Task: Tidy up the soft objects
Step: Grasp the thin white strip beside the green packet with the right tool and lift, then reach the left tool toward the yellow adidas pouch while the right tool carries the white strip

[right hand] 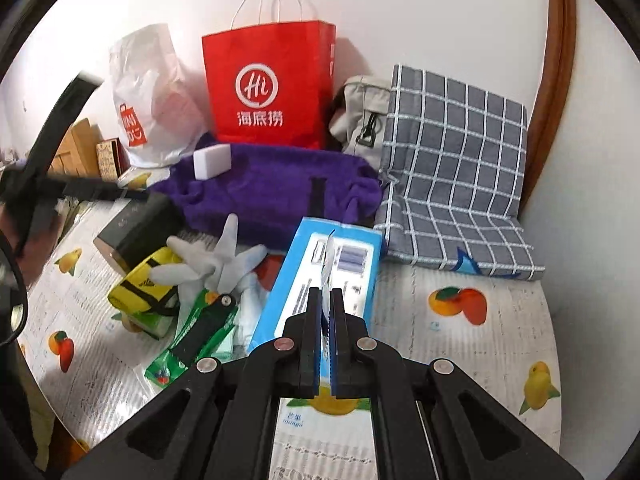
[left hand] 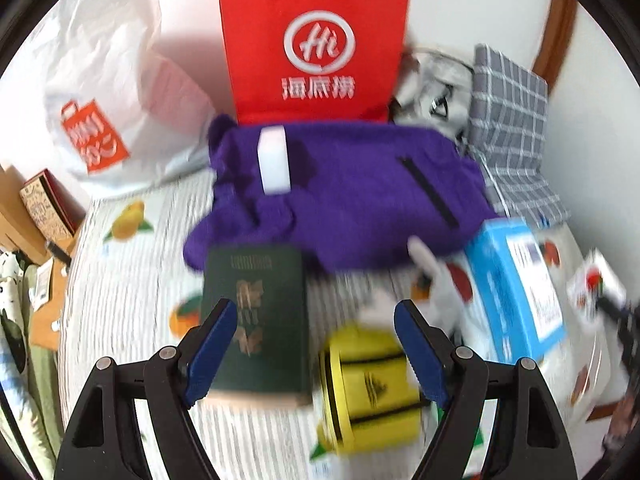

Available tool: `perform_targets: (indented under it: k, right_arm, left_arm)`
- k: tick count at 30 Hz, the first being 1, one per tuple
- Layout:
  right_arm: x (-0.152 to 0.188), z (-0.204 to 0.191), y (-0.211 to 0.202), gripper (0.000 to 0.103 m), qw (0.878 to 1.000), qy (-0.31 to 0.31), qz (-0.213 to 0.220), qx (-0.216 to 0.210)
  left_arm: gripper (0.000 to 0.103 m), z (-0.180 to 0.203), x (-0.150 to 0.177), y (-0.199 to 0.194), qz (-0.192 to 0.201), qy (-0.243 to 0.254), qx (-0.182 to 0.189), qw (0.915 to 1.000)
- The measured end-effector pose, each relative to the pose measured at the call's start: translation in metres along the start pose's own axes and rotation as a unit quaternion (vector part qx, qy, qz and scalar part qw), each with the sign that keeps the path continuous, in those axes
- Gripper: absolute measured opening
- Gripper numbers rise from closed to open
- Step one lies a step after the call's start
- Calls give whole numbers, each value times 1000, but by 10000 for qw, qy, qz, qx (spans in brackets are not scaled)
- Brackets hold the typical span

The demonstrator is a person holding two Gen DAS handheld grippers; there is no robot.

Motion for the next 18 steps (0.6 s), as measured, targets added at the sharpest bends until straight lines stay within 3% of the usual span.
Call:
perform_targets:
  k: [8, 18]
  right_arm:
    - [-22, -4, 18, 3, 9997, -54, 184, -129]
    - [-53, -15, 47, 3, 9995, -66, 250, -190]
  left_arm:
    - [80, 12, 61, -16, -284, -121, 301, 9991]
    - [80, 34, 76, -7, -432, 61, 533, 9976]
Point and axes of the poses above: each gripper's, at about its wrist camera, not at the fingertips, and y roughly the way its jaws point, z to its right, x to its underside, the point moved 10 cm from there along y, roughly the way its jaws point, and after that the axes turned 13 degrees about z, right-handed, at the moved point
